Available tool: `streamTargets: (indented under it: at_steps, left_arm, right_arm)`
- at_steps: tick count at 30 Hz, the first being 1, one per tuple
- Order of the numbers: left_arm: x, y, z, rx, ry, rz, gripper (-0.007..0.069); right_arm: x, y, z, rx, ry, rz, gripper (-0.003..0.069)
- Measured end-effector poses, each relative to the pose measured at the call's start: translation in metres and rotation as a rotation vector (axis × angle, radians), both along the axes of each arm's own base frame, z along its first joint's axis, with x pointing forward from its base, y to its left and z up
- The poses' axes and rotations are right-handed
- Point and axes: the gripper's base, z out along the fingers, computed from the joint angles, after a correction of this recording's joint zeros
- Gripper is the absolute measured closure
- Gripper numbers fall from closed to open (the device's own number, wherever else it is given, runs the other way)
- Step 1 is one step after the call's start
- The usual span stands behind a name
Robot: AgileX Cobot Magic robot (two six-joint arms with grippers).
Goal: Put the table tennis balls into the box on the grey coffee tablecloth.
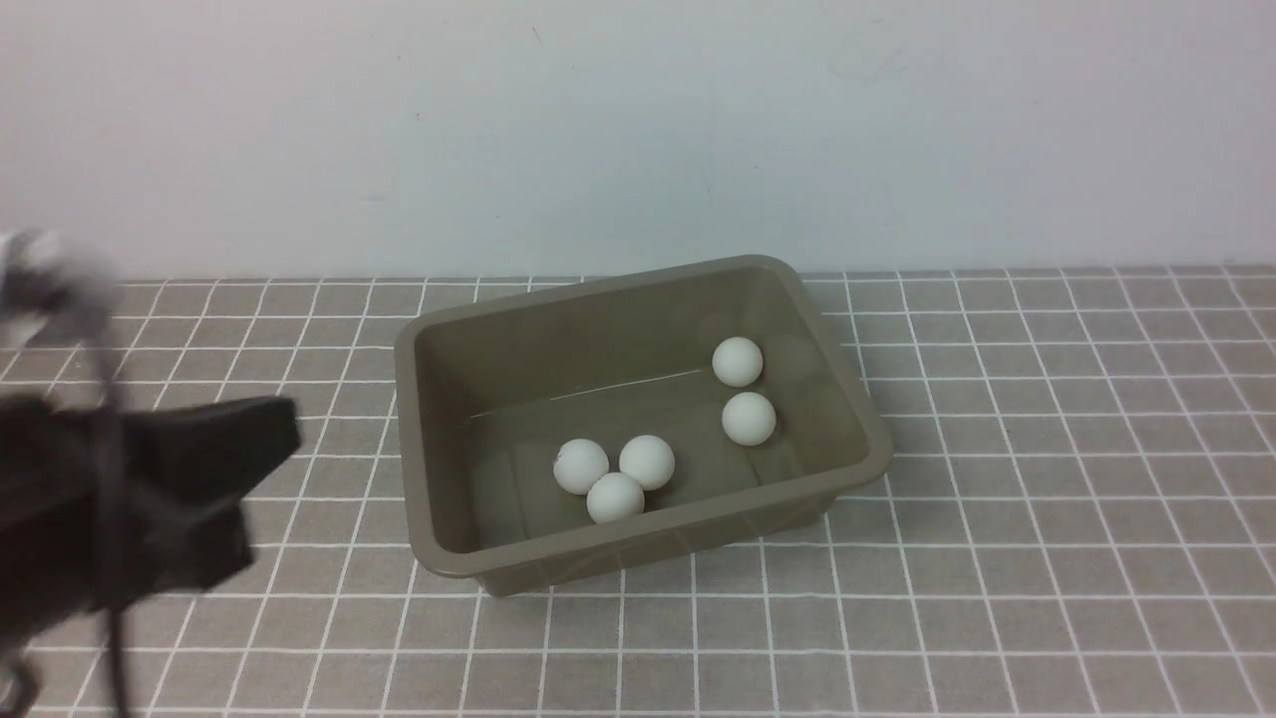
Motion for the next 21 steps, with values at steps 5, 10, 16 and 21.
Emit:
streamTargets:
  at_steps: [5, 10, 16, 21]
  left_arm:
    - [-0.044, 0.013, -0.007, -0.037, -0.189, 0.048, 0.0629]
    - [-0.067, 0.018, -0.006, -0.073, -0.289, 0.053, 0.0629]
    - [-0.075, 0.020, -0.005, -0.081, -0.323, 0.048, 0.0629]
    - [-0.074, 0.020, -0.006, -0.021, -0.347, 0.043, 0.0629]
  right_arm:
    - [0.000, 0.000, -0.001, 0.000, 0.003, -0.001, 0.0673]
    - [0.000, 0.000, -0.001, 0.001, 0.003, -0.001, 0.0673]
    - [0.000, 0.000, -0.001, 0.001, 0.003, -0.001, 0.0673]
    - [0.000, 0.000, -0.001, 0.001, 0.003, -0.001, 0.0673]
